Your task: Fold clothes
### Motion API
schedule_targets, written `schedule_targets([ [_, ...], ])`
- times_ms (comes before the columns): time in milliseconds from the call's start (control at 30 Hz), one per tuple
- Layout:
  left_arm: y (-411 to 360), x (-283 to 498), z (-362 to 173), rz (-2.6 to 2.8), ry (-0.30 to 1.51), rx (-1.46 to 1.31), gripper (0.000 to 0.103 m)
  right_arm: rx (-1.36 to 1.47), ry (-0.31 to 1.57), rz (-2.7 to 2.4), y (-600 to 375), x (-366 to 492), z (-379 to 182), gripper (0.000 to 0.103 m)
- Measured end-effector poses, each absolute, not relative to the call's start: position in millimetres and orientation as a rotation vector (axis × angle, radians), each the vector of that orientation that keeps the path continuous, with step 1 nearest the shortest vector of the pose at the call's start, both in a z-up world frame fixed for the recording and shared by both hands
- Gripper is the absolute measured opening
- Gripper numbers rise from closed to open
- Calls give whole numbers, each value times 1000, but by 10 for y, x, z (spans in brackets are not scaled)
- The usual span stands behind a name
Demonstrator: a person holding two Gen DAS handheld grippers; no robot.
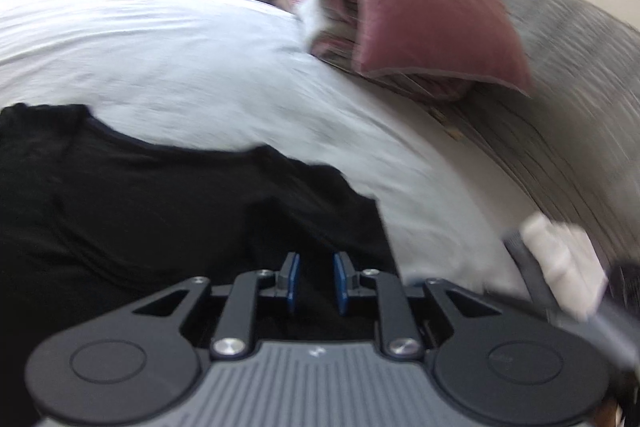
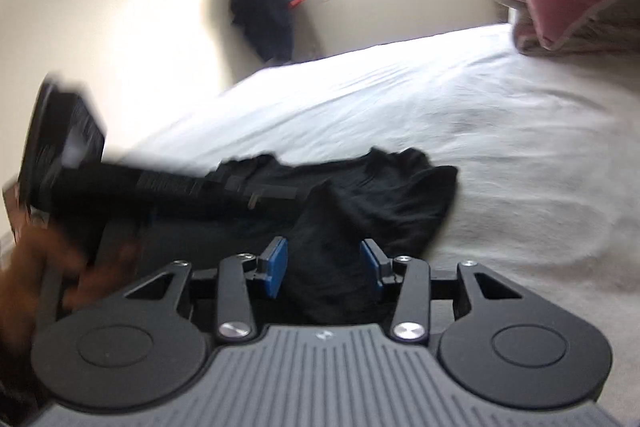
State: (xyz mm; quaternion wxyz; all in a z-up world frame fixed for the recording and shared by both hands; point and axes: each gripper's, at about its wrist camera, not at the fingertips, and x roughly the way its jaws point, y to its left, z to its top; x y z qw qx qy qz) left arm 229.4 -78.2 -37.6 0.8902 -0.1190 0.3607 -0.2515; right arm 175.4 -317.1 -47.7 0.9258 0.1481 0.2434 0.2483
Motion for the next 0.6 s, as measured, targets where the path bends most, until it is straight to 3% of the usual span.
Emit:
schedule_targets([
  [200, -939, 2143, -467, -596, 805, -73, 18, 392, 495, 472, -3292, 1794, -470, 45],
  [367, -599, 2039, -243, -490, 789, -8, 22, 358, 534, 444, -3292, 1757, -493, 45],
  [433, -390, 2014, -135, -417, 762, -10, 37, 349, 536, 427, -3281, 1742, -488, 45],
  [567, 131, 2013, 89, -253, 689, -31, 50, 347, 546, 364, -3194, 1736, -411, 45],
  [600, 277, 2005, 137, -212, 669, -32, 57, 359, 549, 352, -3163, 1720, -375, 45],
])
